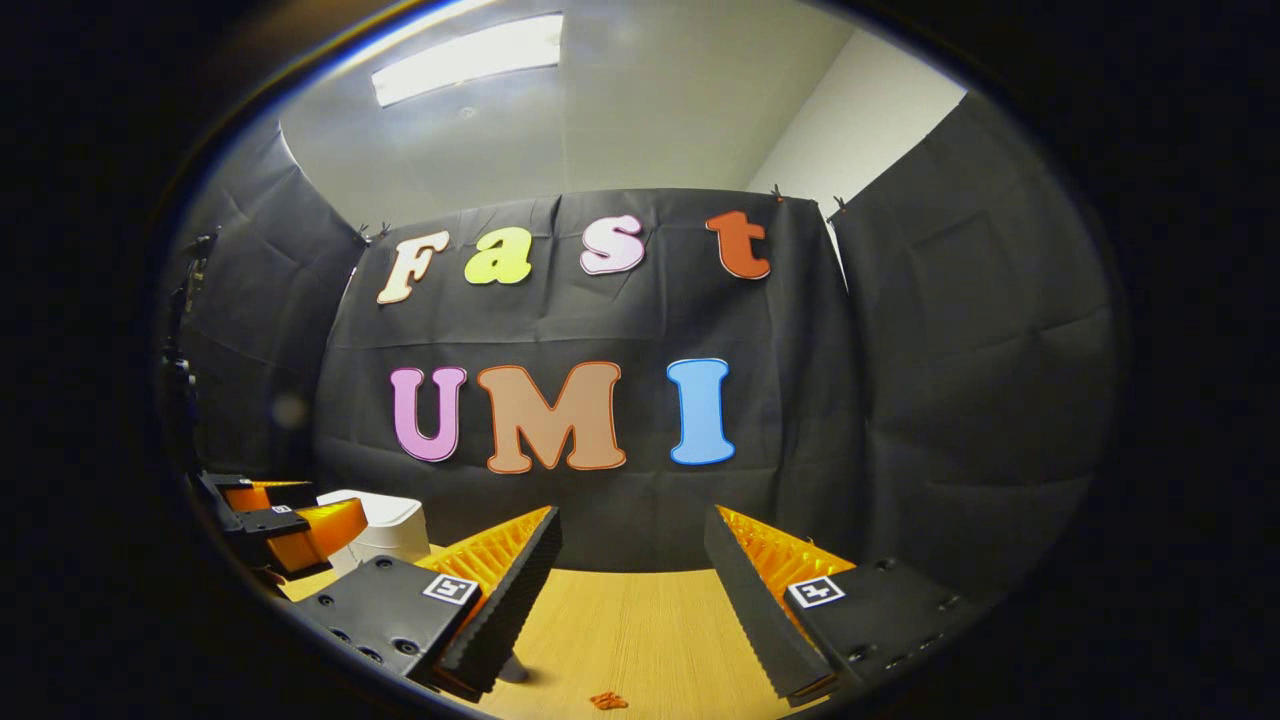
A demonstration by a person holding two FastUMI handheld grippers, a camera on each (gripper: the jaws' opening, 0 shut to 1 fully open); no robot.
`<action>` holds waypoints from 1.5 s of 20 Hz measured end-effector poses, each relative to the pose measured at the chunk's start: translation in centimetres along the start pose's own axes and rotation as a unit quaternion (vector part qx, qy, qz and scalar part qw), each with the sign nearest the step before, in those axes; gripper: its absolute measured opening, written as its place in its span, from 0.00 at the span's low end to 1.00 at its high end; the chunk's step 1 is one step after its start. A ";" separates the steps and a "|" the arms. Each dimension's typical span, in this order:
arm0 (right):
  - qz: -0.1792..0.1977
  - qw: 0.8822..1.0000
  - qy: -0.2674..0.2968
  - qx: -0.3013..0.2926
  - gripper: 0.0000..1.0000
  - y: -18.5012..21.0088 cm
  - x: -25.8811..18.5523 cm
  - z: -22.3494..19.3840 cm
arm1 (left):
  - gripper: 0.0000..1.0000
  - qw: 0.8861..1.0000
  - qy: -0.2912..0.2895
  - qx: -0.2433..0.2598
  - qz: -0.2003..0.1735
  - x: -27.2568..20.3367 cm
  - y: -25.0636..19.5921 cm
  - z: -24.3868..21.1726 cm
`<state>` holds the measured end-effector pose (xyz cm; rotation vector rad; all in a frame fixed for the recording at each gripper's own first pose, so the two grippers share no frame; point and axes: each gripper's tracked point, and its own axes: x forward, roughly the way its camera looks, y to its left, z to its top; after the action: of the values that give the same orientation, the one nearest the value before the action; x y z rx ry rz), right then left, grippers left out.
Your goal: Press the lid of the desktop garbage bin to open it, pick up the crumpled paper on the desktop and throw it into the bin, then pick up the pop can on the desktop and drop it into the bin, and finally close the garbage bin lid.
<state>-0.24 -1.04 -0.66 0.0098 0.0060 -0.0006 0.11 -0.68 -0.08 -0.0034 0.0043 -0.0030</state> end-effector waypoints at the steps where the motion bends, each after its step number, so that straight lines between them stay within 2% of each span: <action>1: 0.002 1.000 0.000 0.004 0.96 -0.1 0.1 -0.2 | 0.93 1.000 0.003 0.001 0.001 0.2 0.0 -0.2; 17: 0.021 1.000 -0.005 -0.003 0.96 0.8 0.4 0.1 | 0.93 1.000 -0.008 0.010 0.028 -0.2 1.6 0.6; 18: 0.022 1.000 -0.006 -0.003 1.00 0.8 0.4 0.0 | 0.93 0.999 -0.009 0.011 0.029 -0.2 1.7 0.6; 19: 0.022 1.000 -0.005 -0.003 0.96 0.8 0.4 0.1 | 0.94 0.999 -0.010 0.013 0.029 -0.3 1.7 0.6; 30: 0.021 1.000 -0.007 -0.003 0.96 0.7 0.9 0.1 | 0.93 0.999 -0.013 0.018 0.028 0.2 1.5 0.7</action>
<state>0.65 -0.39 -0.60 0.0037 -0.0079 0.0415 0.29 0.86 0.65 0.0324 -0.0224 0.0528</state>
